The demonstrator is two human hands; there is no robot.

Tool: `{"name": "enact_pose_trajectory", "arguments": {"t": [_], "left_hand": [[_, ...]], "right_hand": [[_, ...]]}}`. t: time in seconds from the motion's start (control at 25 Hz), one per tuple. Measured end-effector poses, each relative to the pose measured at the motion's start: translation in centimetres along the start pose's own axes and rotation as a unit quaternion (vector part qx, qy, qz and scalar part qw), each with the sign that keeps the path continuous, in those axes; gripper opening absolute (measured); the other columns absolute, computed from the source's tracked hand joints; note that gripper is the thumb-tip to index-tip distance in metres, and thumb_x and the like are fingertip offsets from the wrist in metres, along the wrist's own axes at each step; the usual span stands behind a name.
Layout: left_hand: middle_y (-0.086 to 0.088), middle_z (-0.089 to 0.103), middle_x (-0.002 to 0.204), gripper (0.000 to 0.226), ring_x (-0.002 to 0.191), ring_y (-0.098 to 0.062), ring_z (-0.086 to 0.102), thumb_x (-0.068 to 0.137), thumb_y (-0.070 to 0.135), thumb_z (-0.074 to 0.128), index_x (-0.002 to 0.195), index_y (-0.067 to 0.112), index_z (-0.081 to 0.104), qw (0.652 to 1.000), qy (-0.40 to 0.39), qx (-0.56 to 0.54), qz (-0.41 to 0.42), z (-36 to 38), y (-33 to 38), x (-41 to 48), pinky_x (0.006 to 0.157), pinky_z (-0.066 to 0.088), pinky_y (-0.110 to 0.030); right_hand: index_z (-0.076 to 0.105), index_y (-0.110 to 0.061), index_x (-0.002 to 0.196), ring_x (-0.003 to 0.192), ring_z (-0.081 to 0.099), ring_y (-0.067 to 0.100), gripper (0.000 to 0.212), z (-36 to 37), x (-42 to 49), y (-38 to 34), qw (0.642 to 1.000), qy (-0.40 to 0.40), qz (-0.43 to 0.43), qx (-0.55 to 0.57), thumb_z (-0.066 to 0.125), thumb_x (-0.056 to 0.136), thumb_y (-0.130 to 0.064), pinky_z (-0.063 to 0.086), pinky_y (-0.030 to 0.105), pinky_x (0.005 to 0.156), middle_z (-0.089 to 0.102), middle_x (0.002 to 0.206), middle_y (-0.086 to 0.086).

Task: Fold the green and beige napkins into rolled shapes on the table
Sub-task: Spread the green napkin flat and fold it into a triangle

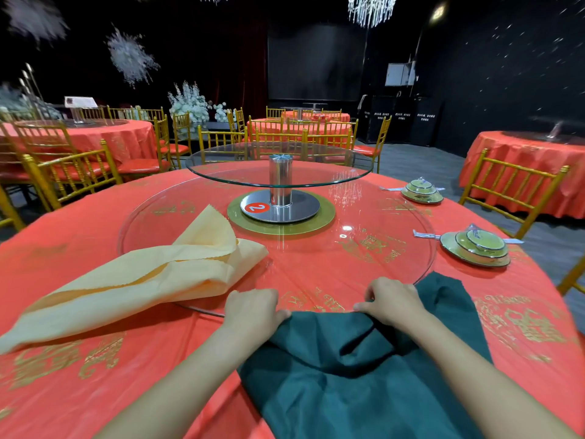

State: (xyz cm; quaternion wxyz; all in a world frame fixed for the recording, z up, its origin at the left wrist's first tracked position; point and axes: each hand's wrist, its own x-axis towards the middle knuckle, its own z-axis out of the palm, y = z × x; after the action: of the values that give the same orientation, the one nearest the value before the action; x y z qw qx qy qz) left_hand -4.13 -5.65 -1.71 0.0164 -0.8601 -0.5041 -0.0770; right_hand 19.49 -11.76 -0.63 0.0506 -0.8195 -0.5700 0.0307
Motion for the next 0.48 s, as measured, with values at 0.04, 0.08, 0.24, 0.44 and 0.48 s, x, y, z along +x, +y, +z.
{"name": "enact_pose_trajectory", "arguments": {"t": [0.04, 0.08, 0.24, 0.44, 0.48], "left_hand": [[0.000, 0.068, 0.100, 0.036, 0.099, -0.023, 0.061, 0.089, 0.051, 0.049, 0.098, 0.020, 0.063, 1.000, -0.011, -0.012, -0.002, -0.4, -0.2, -0.2, 0.074, 0.038, -0.032], [0.000, 0.068, 0.097, 0.030, 0.097, -0.022, 0.061, 0.088, 0.048, 0.051, 0.093, 0.021, 0.063, 0.999, -0.014, -0.029, 0.000, -0.9, -0.4, -0.3, 0.071, 0.038, -0.031], [-0.001, 0.067, 0.091, 0.025, 0.091, -0.025, 0.061, 0.094, 0.041, 0.044, 0.090, 0.021, 0.058, 0.991, 0.080, -0.111, 0.001, -2.6, -0.4, -1.2, 0.069, 0.041, -0.034], [0.003, 0.068, 0.085, 0.017, 0.087, -0.027, 0.062, 0.091, 0.038, 0.053, 0.096, 0.022, 0.055, 0.959, 0.206, -0.189, 0.052, -2.5, -1.1, -1.3, 0.069, 0.046, -0.037], [0.005, 0.069, 0.085, 0.020, 0.086, -0.026, 0.063, 0.087, 0.039, 0.059, 0.099, 0.023, 0.056, 0.955, 0.211, -0.196, 0.065, -2.3, -1.3, -1.5, 0.069, 0.047, -0.036]], "right_hand": [[0.062, -0.015, 0.075, 0.090, 0.062, 0.022, 0.034, -0.2, -0.1, 0.0, 1.000, -0.018, 0.006, 0.008, 0.064, 0.081, -0.048, 0.034, 0.033, 0.079, 0.064, 0.075, -0.006], [0.056, -0.017, 0.068, 0.088, 0.062, 0.022, 0.031, -0.5, -0.2, 0.1, 0.999, -0.034, 0.012, 0.023, 0.066, 0.082, -0.043, 0.035, 0.033, 0.078, 0.059, 0.069, -0.006], [0.066, -0.022, 0.073, 0.084, 0.061, 0.021, 0.020, -3.0, -0.6, 0.4, 0.992, 0.094, -0.001, 0.084, 0.065, 0.084, -0.038, 0.038, 0.031, 0.073, 0.056, 0.069, -0.009], [0.068, -0.022, 0.080, 0.087, 0.059, 0.027, 0.019, -7.0, 1.4, -0.1, 0.969, 0.205, -0.005, 0.138, 0.059, 0.088, -0.037, 0.044, 0.032, 0.064, 0.066, 0.084, 0.000], [0.067, -0.020, 0.082, 0.083, 0.061, 0.026, 0.017, -7.5, 2.1, -0.3, 0.962, 0.218, -0.008, 0.167, 0.059, 0.088, -0.034, 0.046, 0.033, 0.065, 0.068, 0.083, 0.003]]}}
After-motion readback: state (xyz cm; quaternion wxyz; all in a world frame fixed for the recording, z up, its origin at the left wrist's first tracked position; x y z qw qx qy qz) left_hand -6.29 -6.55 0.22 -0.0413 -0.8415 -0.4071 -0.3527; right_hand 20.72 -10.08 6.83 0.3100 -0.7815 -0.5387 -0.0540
